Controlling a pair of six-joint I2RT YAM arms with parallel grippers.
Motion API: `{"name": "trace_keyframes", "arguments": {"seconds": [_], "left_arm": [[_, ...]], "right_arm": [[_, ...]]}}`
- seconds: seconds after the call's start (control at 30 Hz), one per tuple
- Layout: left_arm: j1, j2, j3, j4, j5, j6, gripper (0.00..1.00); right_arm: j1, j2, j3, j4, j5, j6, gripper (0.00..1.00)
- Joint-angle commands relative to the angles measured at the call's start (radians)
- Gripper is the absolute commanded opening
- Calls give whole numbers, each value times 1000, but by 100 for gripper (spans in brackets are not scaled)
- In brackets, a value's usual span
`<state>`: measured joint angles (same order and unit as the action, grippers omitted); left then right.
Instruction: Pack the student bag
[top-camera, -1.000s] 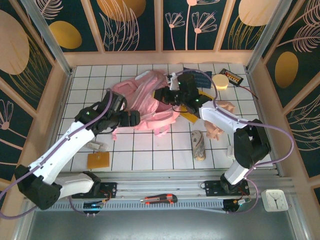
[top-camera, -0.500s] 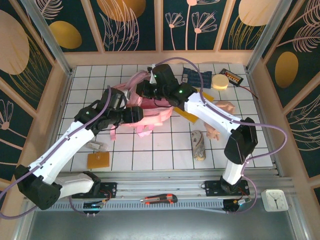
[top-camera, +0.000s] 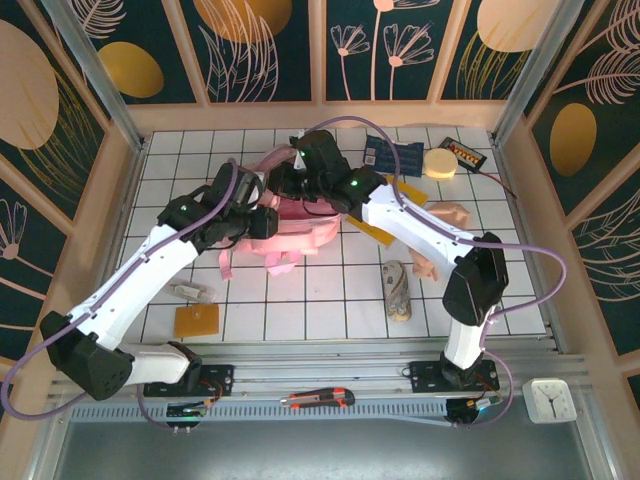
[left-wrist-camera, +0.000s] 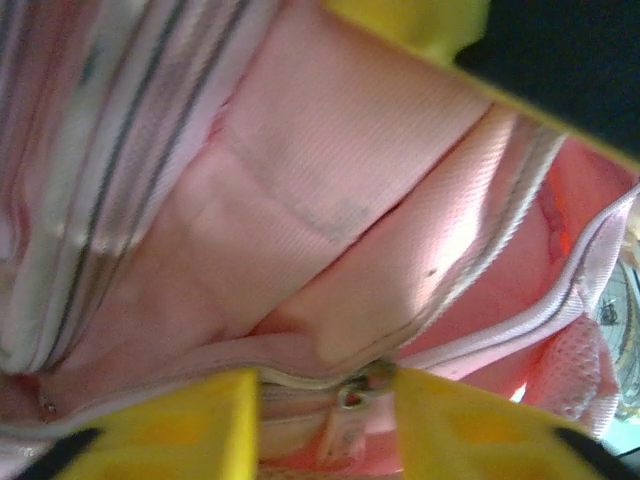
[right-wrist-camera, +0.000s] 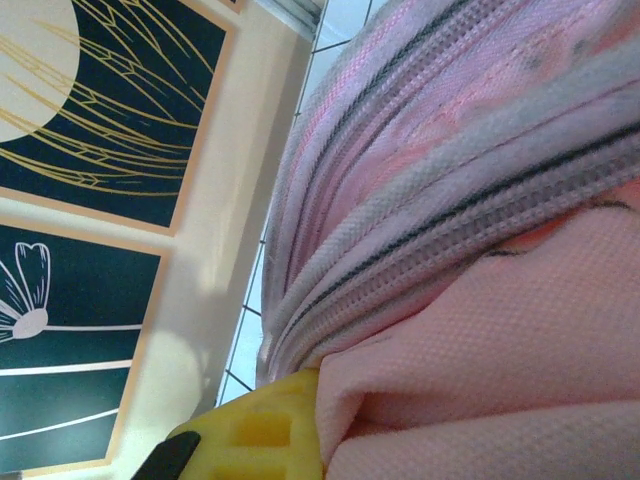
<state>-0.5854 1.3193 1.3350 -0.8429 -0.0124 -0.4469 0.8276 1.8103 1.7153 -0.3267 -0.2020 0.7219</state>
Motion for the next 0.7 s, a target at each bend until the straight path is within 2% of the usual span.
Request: {"name": "trace_keyframes", "arguments": {"seconds": [0.0, 0.07, 0.2, 0.57, 0.67], "left_arm": [[-4, 25, 48, 9, -12, 43, 25], [-4, 27, 55, -2, -17, 54, 15], [-2, 18, 45, -51, -37, 88, 0], [33, -30, -19, -132, -119, 161, 0], [48, -62, -44, -76, -61, 158, 0]], "right_arm": [[26, 0, 70, 58, -7, 11, 0], [24, 1, 71, 49, 3, 8, 0], [15, -10, 59, 42, 16, 7, 0], [-44, -38, 44, 49, 4, 9, 0], [-53, -45, 41, 54, -20, 14, 0]]}}
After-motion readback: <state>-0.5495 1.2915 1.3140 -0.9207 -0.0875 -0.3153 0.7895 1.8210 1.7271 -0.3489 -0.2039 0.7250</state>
